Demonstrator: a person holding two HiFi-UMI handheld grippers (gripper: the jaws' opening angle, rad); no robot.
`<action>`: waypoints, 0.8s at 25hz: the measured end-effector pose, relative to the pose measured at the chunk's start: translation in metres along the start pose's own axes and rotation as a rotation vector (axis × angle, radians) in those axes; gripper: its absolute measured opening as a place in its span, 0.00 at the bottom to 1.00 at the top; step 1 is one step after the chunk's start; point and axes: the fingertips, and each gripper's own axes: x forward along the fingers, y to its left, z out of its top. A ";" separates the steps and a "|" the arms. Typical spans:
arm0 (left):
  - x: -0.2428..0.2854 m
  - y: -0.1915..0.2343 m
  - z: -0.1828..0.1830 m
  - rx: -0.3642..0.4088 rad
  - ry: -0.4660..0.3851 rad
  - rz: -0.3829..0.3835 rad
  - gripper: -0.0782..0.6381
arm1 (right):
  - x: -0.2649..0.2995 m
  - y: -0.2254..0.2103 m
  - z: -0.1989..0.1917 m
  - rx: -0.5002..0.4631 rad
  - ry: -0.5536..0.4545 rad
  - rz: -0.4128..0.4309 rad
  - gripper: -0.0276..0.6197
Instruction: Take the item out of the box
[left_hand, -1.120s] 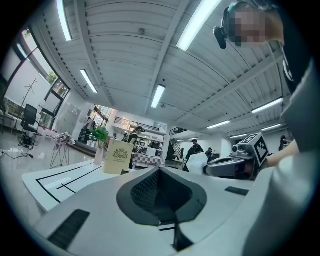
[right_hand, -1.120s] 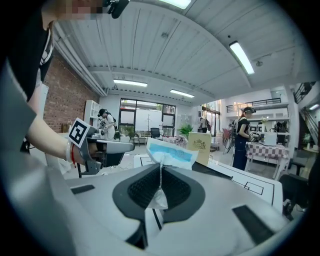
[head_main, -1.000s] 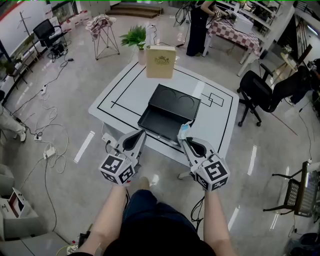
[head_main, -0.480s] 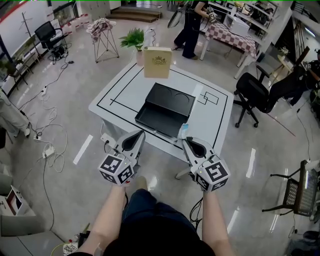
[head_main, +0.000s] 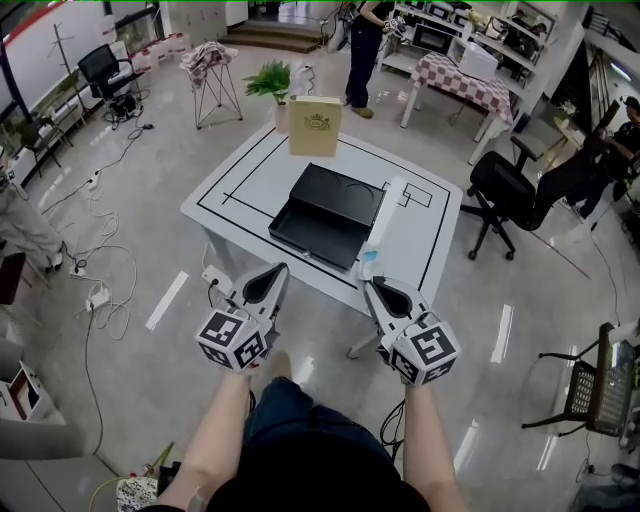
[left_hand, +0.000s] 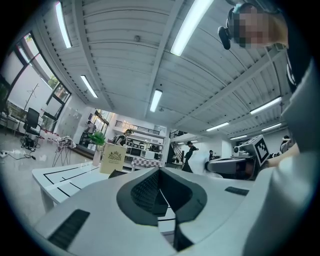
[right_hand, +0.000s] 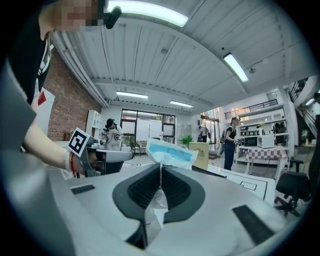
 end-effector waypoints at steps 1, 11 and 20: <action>-0.003 -0.003 0.000 -0.001 0.000 0.003 0.13 | -0.003 0.002 0.000 0.000 -0.002 0.003 0.06; -0.023 -0.025 -0.003 -0.003 -0.003 0.029 0.13 | -0.032 0.011 0.000 0.016 -0.024 0.016 0.06; -0.025 -0.031 -0.004 -0.011 0.008 0.032 0.13 | -0.043 0.010 0.000 0.028 -0.044 0.010 0.06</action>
